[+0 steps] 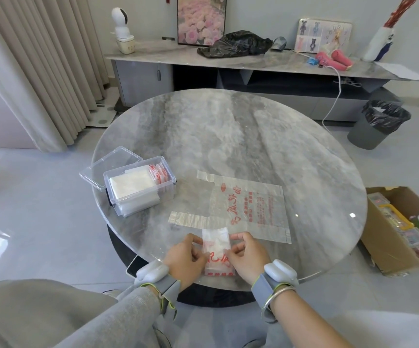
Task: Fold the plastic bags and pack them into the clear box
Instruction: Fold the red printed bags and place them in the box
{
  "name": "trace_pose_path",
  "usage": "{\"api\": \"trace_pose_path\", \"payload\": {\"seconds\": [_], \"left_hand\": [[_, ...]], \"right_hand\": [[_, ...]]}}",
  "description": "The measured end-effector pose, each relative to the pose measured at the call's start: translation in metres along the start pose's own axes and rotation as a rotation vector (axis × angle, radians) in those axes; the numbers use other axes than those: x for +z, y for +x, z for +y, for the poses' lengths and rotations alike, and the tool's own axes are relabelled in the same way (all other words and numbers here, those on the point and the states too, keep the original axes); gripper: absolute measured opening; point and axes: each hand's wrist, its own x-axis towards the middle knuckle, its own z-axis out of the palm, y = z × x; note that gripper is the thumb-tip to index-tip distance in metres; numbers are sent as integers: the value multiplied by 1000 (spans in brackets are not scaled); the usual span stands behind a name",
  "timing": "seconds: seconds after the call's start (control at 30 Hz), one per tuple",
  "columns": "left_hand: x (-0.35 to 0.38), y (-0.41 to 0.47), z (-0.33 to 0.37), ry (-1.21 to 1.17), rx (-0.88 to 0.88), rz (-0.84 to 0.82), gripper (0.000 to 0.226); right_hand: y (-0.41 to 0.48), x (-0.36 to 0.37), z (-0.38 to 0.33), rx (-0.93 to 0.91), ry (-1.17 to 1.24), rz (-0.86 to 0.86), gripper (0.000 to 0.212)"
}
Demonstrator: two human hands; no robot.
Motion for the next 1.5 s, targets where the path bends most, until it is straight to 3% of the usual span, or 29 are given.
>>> {"api": "trace_pose_path", "payload": {"seconds": [0.37,0.47,0.57,0.63,0.8,1.0,1.23,1.5], "left_hand": [[-11,-2,3,285,133,114,48],[-22,1,-3,386,325,145,46],[-19,7,-9,478,611,26,57],[-12,10,-20,599,702,-53,58],[-5,11,-41,782,718,-122,60],[-10,12,-39,724,708,-192,70],[-11,11,-36,726,703,-237,104],[-14,14,-35,786,685,-297,108]], "right_hand": [[4,7,5,-19,-76,30,29],[6,8,5,-26,-91,29,30],[7,9,5,-32,-99,33,30],[8,9,6,-37,-97,35,29],[6,11,8,-57,-104,33,32],[1,9,11,-80,-139,-1,39],[-16,4,15,-81,-131,-39,52],[-34,4,11,-173,-306,40,53]]}}
